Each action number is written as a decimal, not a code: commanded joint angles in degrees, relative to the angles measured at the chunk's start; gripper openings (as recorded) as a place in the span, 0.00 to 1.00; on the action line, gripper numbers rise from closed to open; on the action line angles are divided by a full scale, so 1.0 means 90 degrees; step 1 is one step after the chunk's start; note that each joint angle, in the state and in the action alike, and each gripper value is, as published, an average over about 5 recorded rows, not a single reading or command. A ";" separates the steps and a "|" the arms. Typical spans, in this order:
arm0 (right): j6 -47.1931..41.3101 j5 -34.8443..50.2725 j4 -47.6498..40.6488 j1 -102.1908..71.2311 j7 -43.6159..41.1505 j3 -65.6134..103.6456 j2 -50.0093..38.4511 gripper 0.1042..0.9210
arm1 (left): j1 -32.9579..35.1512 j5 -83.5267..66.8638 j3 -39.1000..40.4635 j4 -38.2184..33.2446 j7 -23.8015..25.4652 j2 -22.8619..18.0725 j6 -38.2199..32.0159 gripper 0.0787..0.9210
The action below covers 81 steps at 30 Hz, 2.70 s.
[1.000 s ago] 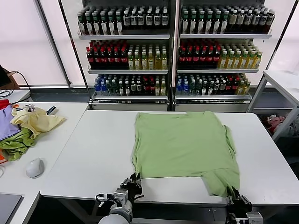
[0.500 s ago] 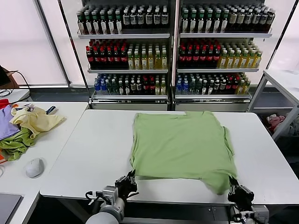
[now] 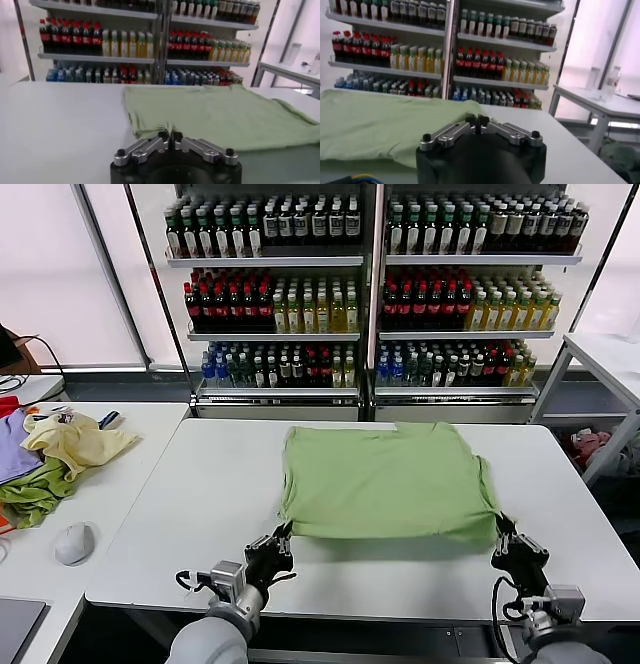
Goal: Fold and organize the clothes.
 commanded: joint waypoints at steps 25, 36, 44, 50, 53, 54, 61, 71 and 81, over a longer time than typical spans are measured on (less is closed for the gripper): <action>0.0053 -0.0951 -0.2148 0.1817 -0.0087 -0.0995 0.0166 0.04 | -0.1986 0.1466 0.0947 0.2902 -0.0134 -0.0495 -0.0133 0.08; 0.0203 -0.0959 -0.1762 0.1536 -0.0225 -0.0909 0.0217 0.38 | -0.1538 0.1461 0.0686 0.2331 -0.0267 -0.0451 -0.0172 0.44; 0.0251 -0.0834 -0.1087 0.0811 -0.0062 -0.0429 0.0238 0.65 | -0.0570 0.1334 0.0279 0.1446 -0.0376 -0.0256 -0.0209 0.71; -0.0350 -0.0586 -0.1150 0.0764 0.0210 -0.0245 0.0264 0.84 | -0.0403 0.1094 0.0225 0.1432 -0.0363 -0.0262 -0.0225 0.87; -0.0599 -0.0470 -0.1293 0.0891 0.0315 -0.0250 0.0262 0.87 | -0.0483 0.0961 0.0241 0.1586 -0.0359 -0.0315 -0.0207 0.88; -0.0712 -0.0416 -0.1356 0.0956 0.0346 -0.0262 0.0261 0.88 | -0.0529 0.0924 0.0251 0.1661 -0.0358 -0.0336 -0.0194 0.88; -0.1486 -0.0146 -0.1960 0.1293 0.0422 -0.0399 0.0215 0.88 | -0.1022 0.0656 0.0305 0.2251 -0.0383 -0.0477 -0.0070 0.88; -0.1708 0.0342 -0.2251 0.1459 0.0303 -0.0652 0.0167 0.72 | -0.1296 0.0165 0.0348 0.2385 -0.0401 -0.0504 -0.0089 0.70; -0.1582 0.0495 -0.2464 0.1580 0.0050 -0.0750 0.0076 0.36 | -0.1308 0.0066 0.0420 0.2387 -0.0178 -0.0407 -0.0378 0.37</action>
